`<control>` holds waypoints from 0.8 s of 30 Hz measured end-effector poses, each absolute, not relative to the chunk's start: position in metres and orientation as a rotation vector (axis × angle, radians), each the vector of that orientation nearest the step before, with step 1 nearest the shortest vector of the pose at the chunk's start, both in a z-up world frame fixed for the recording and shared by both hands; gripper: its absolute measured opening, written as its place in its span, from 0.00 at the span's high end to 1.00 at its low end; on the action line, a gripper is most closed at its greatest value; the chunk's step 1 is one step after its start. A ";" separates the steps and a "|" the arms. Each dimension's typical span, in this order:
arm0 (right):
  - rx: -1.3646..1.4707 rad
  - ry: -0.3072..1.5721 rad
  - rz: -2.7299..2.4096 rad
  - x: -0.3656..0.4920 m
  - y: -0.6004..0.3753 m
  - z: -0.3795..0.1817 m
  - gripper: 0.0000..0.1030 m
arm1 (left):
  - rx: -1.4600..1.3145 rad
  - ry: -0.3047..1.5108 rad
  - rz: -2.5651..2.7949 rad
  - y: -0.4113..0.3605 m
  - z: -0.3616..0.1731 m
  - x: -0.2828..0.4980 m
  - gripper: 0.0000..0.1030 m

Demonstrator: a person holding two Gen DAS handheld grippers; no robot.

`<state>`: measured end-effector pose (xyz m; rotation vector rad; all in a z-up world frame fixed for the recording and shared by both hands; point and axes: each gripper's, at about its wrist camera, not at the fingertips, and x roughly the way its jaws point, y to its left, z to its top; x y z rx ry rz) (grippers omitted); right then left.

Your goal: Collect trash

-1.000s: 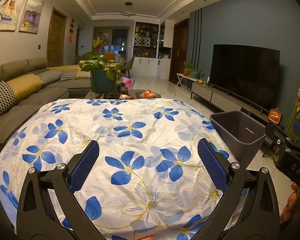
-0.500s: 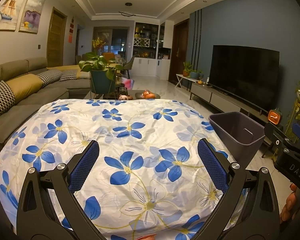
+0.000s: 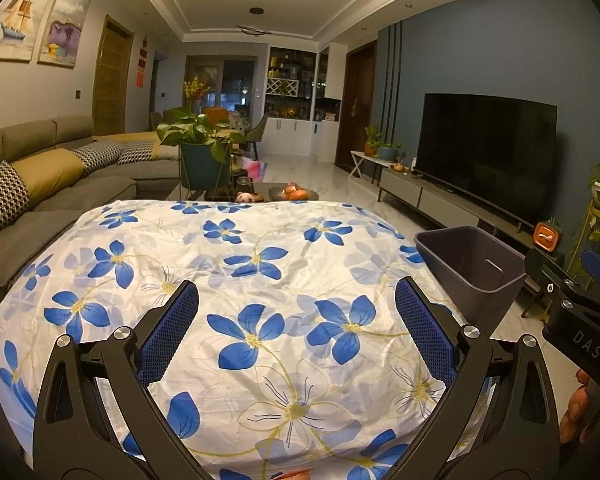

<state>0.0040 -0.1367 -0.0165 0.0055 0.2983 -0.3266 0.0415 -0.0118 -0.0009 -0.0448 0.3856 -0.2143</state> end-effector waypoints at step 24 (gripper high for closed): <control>0.008 0.300 -0.327 0.004 -0.137 -0.016 0.06 | -0.045 0.381 -0.211 -0.015 0.000 0.039 0.06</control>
